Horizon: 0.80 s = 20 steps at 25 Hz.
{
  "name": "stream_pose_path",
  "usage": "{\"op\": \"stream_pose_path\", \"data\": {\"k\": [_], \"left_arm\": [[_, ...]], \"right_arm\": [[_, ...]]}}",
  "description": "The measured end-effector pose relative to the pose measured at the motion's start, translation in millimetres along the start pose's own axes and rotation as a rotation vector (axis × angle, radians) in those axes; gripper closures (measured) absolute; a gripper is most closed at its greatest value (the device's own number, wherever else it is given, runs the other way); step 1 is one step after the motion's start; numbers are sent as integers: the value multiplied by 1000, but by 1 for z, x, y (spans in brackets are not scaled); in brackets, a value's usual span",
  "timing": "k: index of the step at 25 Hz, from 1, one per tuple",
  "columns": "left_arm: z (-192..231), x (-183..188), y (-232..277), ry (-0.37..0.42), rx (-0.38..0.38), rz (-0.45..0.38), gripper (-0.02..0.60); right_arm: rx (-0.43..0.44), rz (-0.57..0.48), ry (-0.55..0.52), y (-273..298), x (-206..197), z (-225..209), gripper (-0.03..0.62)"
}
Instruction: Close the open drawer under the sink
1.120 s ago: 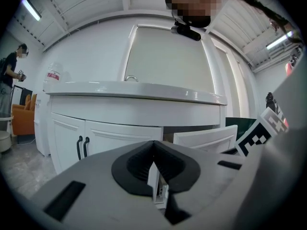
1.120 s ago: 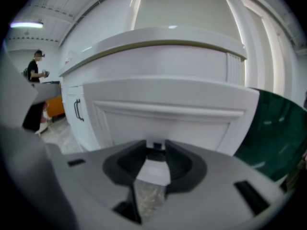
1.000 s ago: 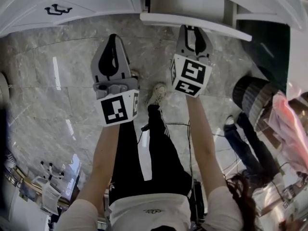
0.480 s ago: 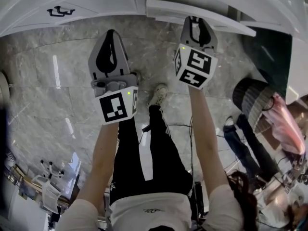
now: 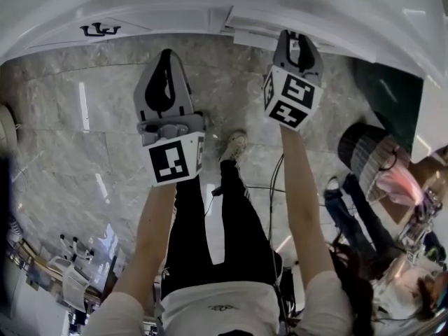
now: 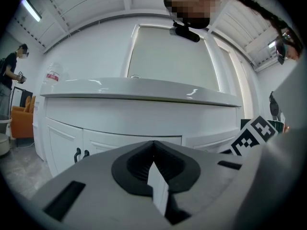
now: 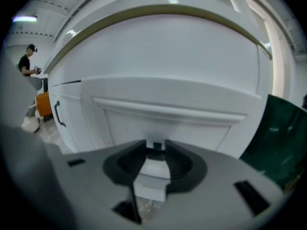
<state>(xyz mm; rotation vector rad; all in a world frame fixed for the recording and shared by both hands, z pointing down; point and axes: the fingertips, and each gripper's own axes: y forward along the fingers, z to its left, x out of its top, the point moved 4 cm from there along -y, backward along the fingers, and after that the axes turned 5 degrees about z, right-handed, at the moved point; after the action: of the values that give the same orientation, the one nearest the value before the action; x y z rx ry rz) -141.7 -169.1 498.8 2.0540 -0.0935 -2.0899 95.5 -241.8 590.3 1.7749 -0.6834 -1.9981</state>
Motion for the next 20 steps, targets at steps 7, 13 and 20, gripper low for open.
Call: {"op": "stream_pose_path", "data": {"k": [7,13,20], "left_arm": [[0,7,3,1,-9,-18,560],[-6,5,-7,5,-24,-19,561],[-1,7,-19,11,-21,-20,560]], "right_arm": [[1,12,3,-1,-1,0,450],[5,31,6,2,0,2,450],[-3,29,1,1,-1,1,450]]}}
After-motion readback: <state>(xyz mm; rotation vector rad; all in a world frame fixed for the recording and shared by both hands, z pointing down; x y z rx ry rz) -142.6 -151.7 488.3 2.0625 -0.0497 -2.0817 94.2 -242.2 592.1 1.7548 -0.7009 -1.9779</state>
